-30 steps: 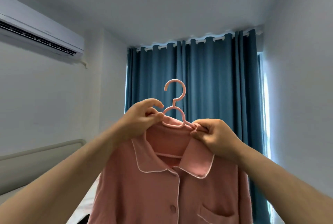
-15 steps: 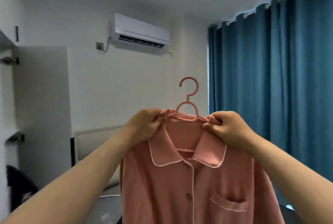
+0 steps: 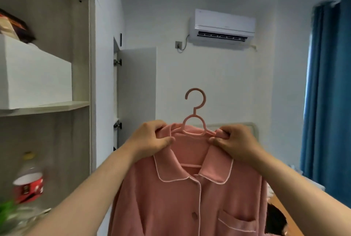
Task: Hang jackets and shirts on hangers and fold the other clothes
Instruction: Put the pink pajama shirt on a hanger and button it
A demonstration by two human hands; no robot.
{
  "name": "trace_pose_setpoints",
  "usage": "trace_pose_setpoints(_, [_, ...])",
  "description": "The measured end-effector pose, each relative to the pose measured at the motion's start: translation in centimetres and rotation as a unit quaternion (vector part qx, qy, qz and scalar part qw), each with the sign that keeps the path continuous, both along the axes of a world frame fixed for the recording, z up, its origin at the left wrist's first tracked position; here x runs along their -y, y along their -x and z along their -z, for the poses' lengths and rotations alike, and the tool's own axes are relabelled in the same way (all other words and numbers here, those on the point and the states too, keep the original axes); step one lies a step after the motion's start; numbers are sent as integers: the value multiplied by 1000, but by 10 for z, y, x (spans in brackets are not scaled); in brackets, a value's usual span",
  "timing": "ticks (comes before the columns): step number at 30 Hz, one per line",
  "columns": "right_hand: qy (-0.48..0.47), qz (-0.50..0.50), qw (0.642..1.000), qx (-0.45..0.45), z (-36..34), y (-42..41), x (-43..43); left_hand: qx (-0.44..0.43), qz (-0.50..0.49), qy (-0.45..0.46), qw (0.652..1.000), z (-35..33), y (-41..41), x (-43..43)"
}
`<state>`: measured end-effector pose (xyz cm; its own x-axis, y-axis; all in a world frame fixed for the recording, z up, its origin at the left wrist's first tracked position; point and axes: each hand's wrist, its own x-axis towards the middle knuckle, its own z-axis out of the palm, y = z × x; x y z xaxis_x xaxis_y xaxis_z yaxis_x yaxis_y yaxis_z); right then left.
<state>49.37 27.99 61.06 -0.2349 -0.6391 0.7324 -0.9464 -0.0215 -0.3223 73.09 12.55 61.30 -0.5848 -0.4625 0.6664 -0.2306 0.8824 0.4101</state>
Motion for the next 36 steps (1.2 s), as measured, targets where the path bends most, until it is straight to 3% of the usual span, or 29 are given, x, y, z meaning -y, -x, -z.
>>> trace_pose_setpoints(16, [-34, -64, 997, 29, 43, -25, 144, -34, -53, -55, 997, 52, -29, 135])
trace_pose_setpoints(36, [-140, -163, 973, 84, 120, 108, 378, -35, -154, -156, 975, 136, 92, 323])
